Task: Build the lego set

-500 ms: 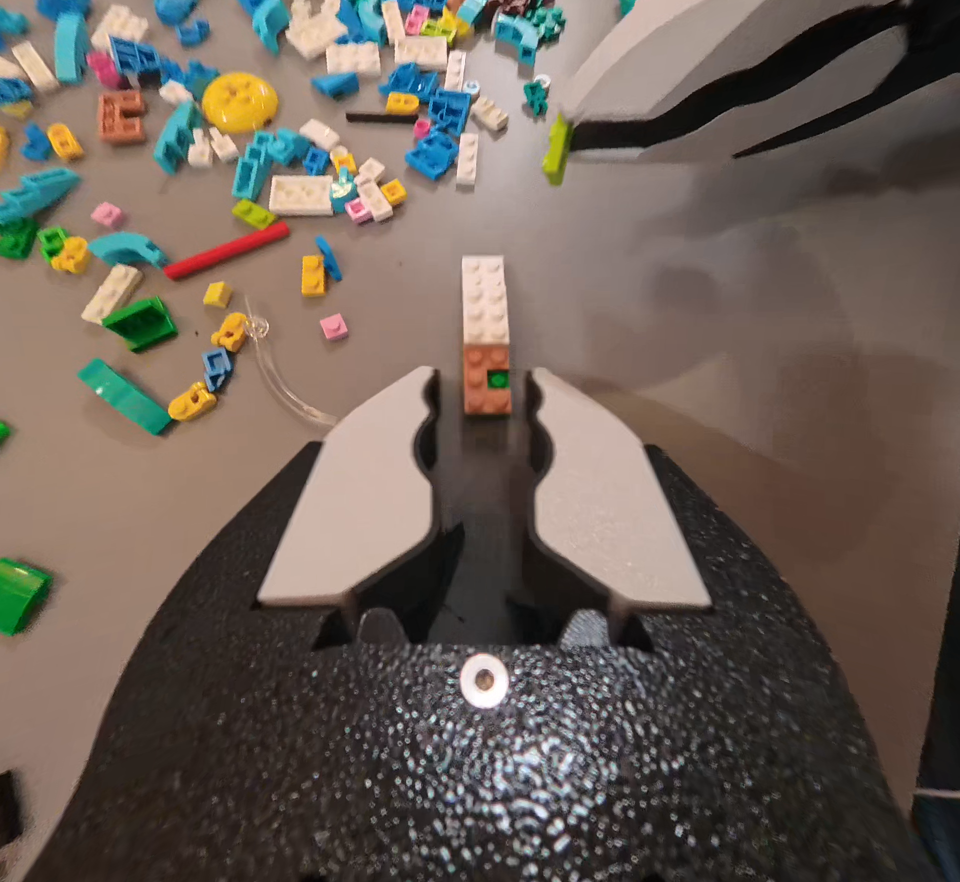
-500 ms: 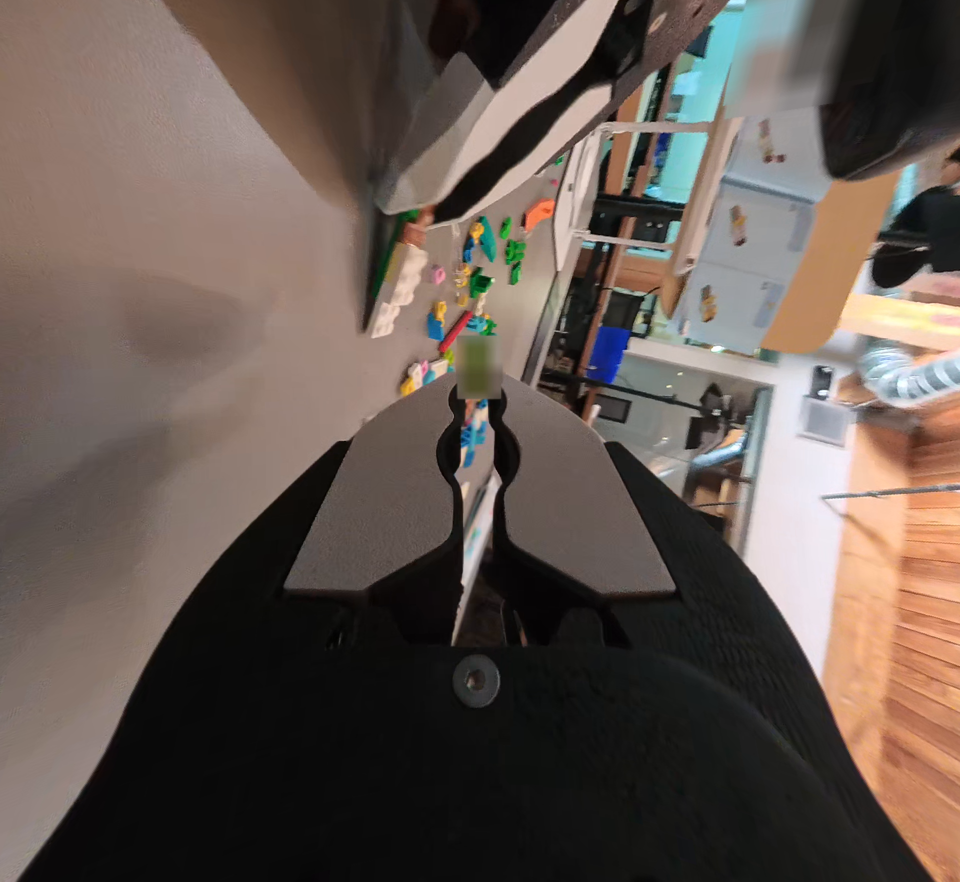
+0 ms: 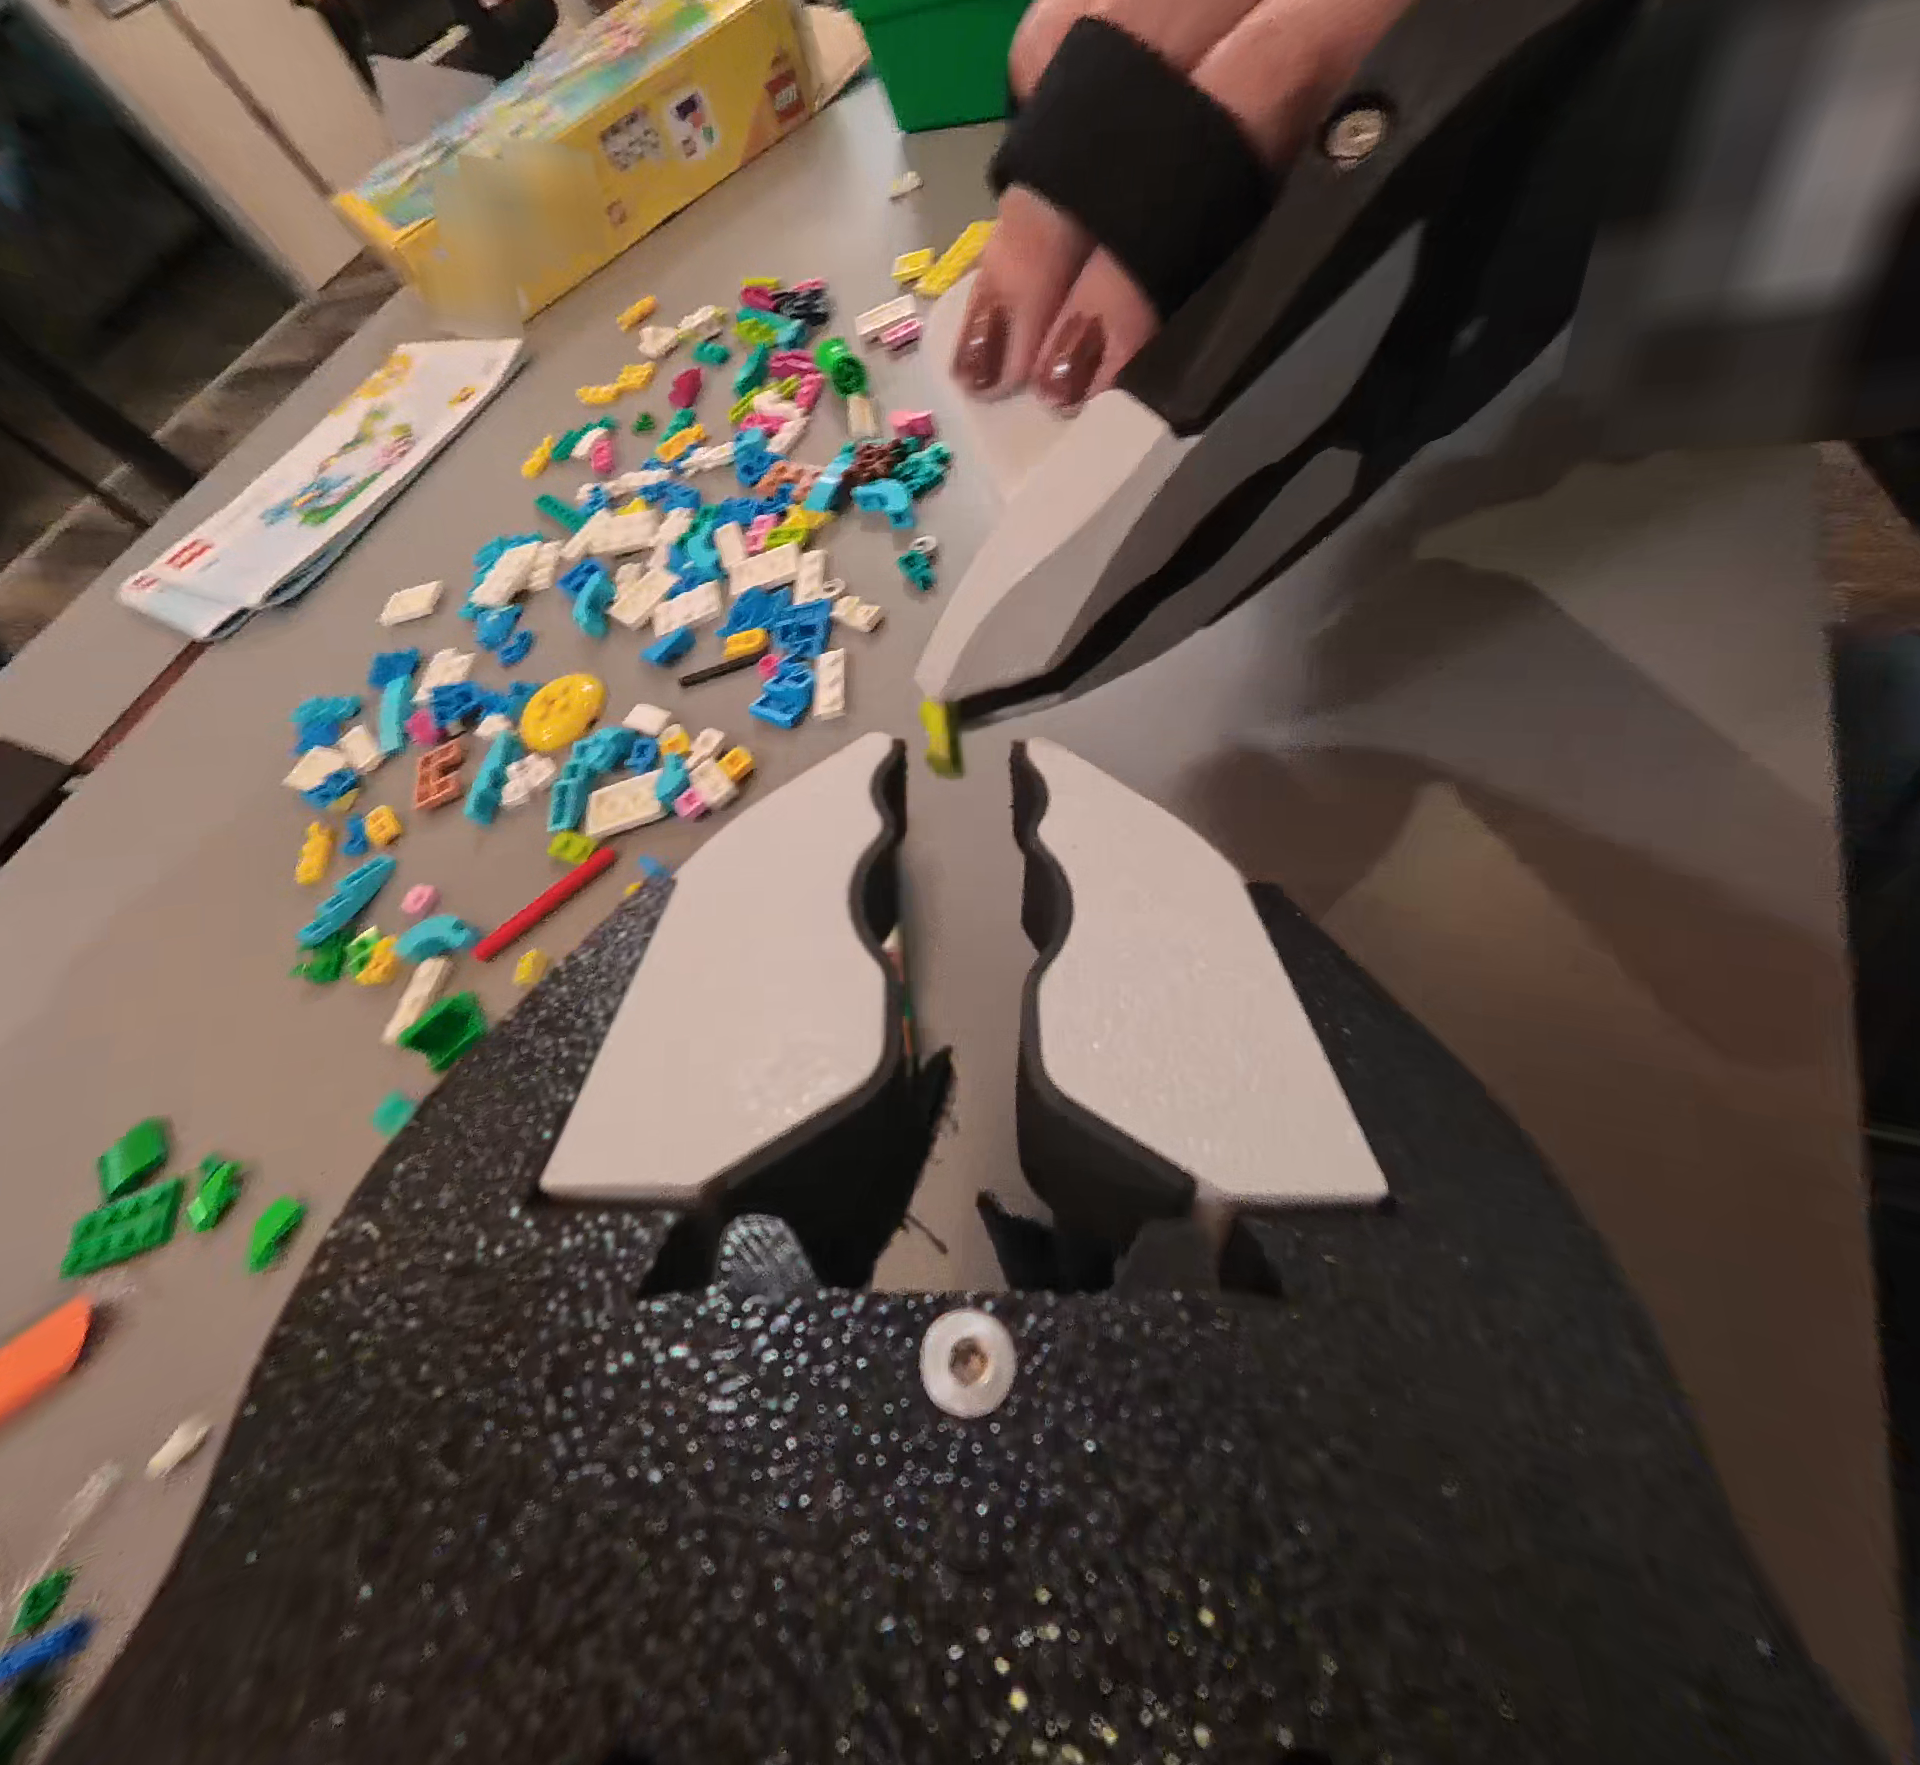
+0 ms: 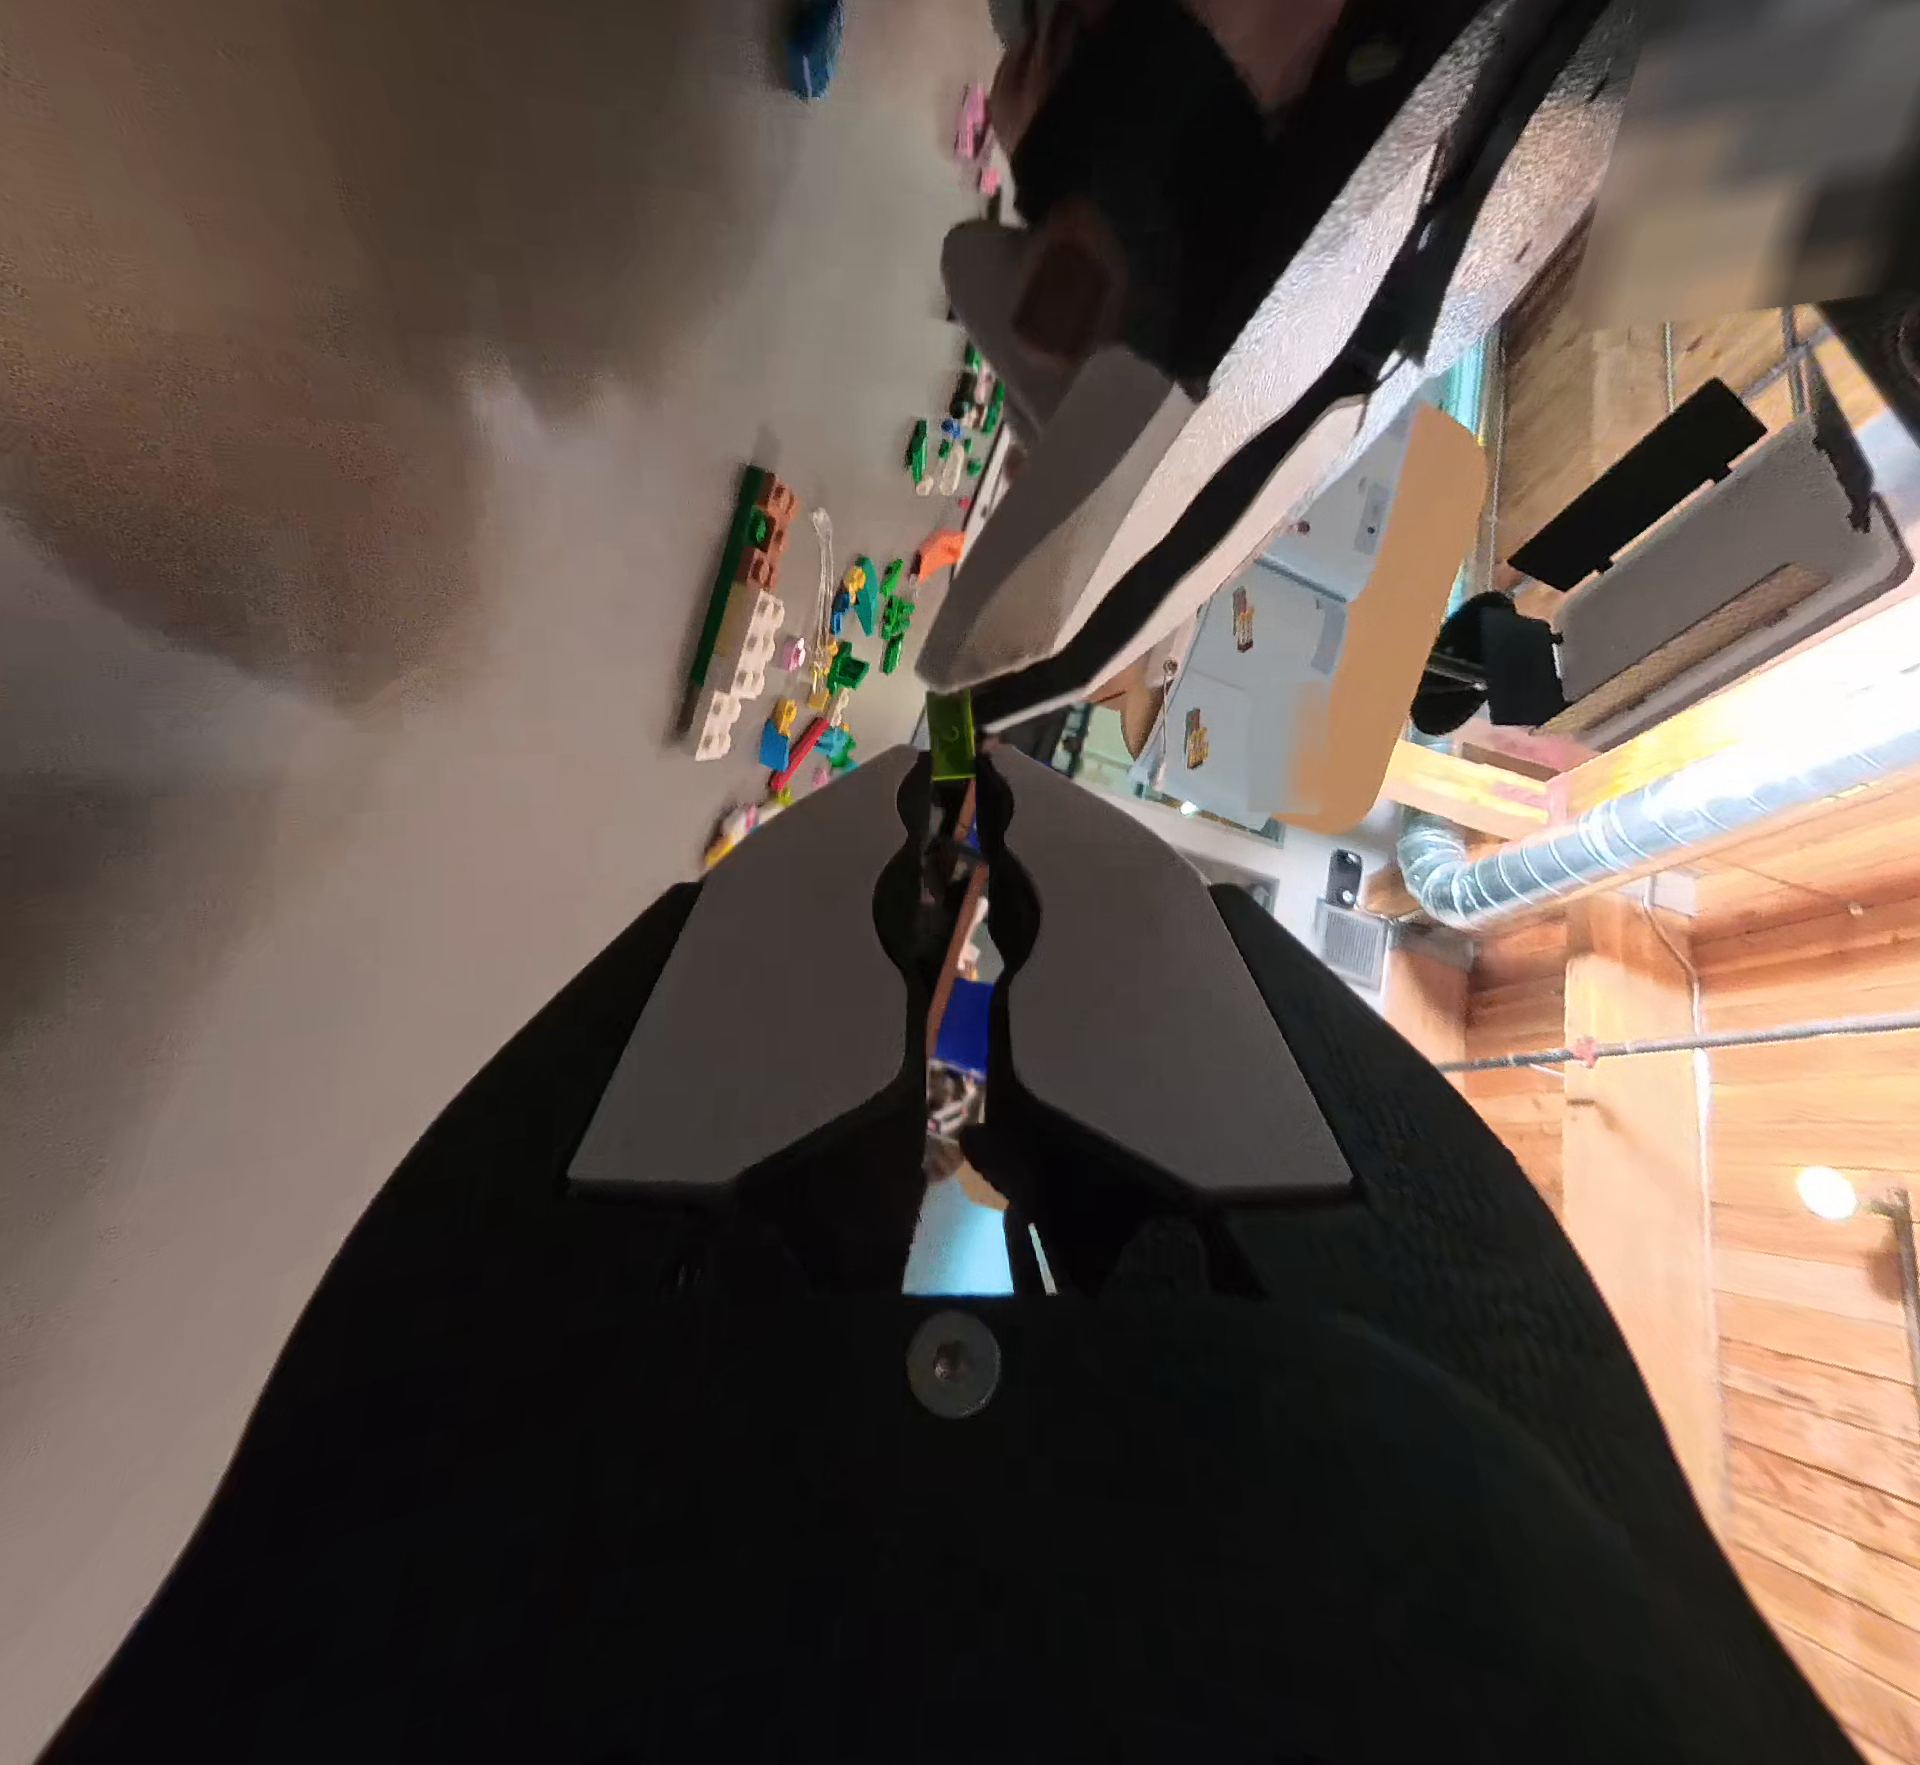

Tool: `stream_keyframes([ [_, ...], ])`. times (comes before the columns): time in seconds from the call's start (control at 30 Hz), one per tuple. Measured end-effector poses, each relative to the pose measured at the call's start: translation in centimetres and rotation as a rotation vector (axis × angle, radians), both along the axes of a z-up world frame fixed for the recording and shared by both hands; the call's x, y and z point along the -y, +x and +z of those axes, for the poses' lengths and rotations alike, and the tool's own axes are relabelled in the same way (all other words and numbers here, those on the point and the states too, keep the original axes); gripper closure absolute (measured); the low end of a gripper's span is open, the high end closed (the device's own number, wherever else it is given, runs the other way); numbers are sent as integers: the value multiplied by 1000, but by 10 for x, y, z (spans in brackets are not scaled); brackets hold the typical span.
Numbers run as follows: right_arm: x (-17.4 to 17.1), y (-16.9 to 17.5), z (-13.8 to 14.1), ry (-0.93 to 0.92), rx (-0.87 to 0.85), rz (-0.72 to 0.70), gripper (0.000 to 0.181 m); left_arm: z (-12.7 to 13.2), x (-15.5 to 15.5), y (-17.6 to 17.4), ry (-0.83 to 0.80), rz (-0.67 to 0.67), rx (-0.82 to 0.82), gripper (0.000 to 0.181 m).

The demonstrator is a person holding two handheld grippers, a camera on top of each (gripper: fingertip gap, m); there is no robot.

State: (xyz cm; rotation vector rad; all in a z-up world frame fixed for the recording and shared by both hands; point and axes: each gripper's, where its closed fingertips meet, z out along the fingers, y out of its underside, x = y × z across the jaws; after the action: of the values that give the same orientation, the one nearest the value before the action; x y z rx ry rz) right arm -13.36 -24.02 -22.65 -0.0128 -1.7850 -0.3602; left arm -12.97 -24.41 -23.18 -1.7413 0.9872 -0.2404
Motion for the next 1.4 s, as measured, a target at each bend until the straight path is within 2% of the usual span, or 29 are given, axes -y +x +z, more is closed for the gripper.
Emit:
stream_keyframes([
  [0.17,6,2,-1,-129,-8,33,174,0,-1,1,72,-4,-38,177],
  [0.2,7,2,-2,-223,-6,34,175,1,-3,-3,111,9,-71,177],
  [0.23,8,3,-5,-397,18,26,175,4,-5,-6,173,21,-113,177],
  [0.3,11,7,-13,-918,127,-27,164,10,-4,-9,314,8,-208,177],
  [0.37,14,7,-8,-1409,205,-65,152,13,-3,-11,433,5,-310,177],
  [0.43,13,4,4,-1697,214,-78,143,16,0,-9,530,-4,-392,177],
  [0.5,13,2,6,-1804,237,-97,150,17,2,-7,590,-13,-454,177],
  [0.67,18,1,10,-1879,278,-81,166,17,6,-4,646,-47,-490,177],
  [0.9,16,0,10,-1889,281,-88,174,17,7,-2,680,-55,-529,177],
  [1.03,15,0,11,-1888,292,-98,175,17,6,-1,643,-42,-460,177],
  [1.07,12,-1,12,-1882,273,-100,175,18,4,-3,606,-18,-413,176],
  [1.13,1,-4,11,-1852,206,-136,175,10,-3,-10,431,32,-326,162],
  [1.2,-15,-9,6,-1813,117,-215,175,-3,-10,-18,218,65,-227,148],
  [1.27,-29,-14,-5,-1765,58,-326,175,-13,-18,-30,91,120,-187,134],
  [1.4,-39,-18,-30,-1671,42,-519,175,-37,-21,-40,-71,165,-219,143],
])
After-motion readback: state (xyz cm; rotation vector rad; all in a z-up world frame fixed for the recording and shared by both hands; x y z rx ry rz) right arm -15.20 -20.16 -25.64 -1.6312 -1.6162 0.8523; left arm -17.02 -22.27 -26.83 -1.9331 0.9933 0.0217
